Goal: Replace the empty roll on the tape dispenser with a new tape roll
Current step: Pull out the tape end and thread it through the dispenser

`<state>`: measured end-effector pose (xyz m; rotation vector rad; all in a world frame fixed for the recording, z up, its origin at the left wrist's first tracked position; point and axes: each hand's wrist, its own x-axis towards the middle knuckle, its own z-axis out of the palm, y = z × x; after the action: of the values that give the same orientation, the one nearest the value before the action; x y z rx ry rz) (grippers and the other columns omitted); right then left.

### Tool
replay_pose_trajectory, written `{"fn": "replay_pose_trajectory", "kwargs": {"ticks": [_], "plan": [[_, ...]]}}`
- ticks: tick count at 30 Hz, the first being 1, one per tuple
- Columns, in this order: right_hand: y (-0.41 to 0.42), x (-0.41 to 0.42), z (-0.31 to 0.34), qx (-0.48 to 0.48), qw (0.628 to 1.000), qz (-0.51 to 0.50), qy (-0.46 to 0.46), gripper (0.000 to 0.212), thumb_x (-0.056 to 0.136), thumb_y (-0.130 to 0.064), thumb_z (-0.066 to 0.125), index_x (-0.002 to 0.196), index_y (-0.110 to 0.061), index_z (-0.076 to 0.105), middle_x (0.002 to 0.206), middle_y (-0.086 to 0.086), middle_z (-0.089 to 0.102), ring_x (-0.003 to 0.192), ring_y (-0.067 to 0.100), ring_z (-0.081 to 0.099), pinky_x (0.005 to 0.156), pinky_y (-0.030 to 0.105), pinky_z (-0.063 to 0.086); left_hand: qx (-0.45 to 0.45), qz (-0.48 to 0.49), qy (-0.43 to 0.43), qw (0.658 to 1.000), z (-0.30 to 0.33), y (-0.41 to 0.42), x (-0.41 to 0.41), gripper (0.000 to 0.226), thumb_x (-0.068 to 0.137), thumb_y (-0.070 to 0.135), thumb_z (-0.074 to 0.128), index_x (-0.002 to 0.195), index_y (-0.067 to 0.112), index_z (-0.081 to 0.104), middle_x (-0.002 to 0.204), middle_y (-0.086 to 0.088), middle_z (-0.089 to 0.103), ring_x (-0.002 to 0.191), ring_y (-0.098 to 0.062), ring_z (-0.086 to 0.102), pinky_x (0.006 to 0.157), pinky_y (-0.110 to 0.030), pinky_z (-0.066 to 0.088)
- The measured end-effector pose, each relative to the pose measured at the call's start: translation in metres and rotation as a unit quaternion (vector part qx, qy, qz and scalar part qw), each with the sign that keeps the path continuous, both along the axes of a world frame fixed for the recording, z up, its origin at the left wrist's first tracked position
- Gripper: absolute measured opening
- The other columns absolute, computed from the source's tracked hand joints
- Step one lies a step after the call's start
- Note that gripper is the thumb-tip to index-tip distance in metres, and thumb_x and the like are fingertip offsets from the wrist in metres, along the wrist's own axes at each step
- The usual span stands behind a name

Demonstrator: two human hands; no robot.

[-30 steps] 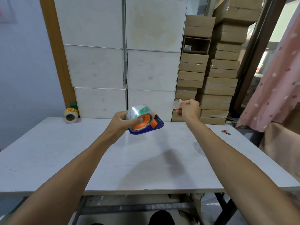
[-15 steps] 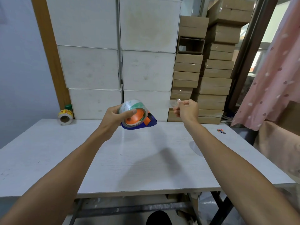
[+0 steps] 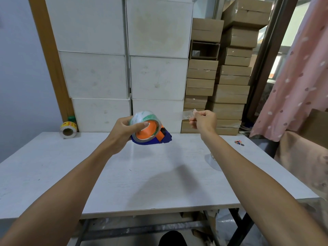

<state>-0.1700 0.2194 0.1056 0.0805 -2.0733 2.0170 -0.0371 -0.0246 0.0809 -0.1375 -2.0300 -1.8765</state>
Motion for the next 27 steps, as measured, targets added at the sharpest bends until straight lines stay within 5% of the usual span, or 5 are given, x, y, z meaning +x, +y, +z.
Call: {"fn": "replay_pose_trajectory", "kwargs": {"ticks": [6, 16, 27], "plan": [[-0.003, 0.001, -0.005, 0.014, 1.000, -0.005, -0.008, 0.018, 0.098, -0.022, 0.063, 0.084, -0.011, 0.059, 0.068, 0.006, 0.071, 0.048, 0.014, 0.062, 0.053, 0.028, 0.059, -0.004, 0.007, 0.000, 1.000, 0.000, 0.004, 0.000, 0.051, 0.063, 0.046, 0.078, 0.100, 0.012, 0.072, 0.081, 0.001, 0.073, 0.076, -0.018, 0.071, 0.062, -0.024, 0.056], [-0.002, -0.001, -0.016, 0.031, 0.999, -0.016, -0.011, 0.018, 0.098, -0.021, 0.063, 0.086, -0.008, 0.059, 0.068, 0.006, 0.070, 0.049, 0.013, 0.061, 0.062, 0.032, 0.061, -0.032, 0.017, 0.012, 0.999, -0.001, 0.010, 0.002, 0.047, 0.063, 0.048, 0.078, 0.097, 0.017, 0.074, 0.096, -0.014, 0.076, 0.083, -0.020, 0.074, 0.073, -0.032, 0.060], [-0.010, 0.008, -0.043, -0.008, 0.990, 0.038, -0.137, 0.019, 0.099, -0.015, 0.062, 0.082, -0.007, 0.062, 0.070, 0.009, 0.070, 0.055, 0.015, 0.062, 0.055, 0.028, 0.058, -0.008, 0.033, 0.025, 0.999, 0.001, 0.014, 0.001, 0.041, 0.070, 0.044, 0.077, 0.100, 0.017, 0.073, 0.082, 0.004, 0.076, 0.076, -0.014, 0.074, 0.064, -0.023, 0.057]]}}
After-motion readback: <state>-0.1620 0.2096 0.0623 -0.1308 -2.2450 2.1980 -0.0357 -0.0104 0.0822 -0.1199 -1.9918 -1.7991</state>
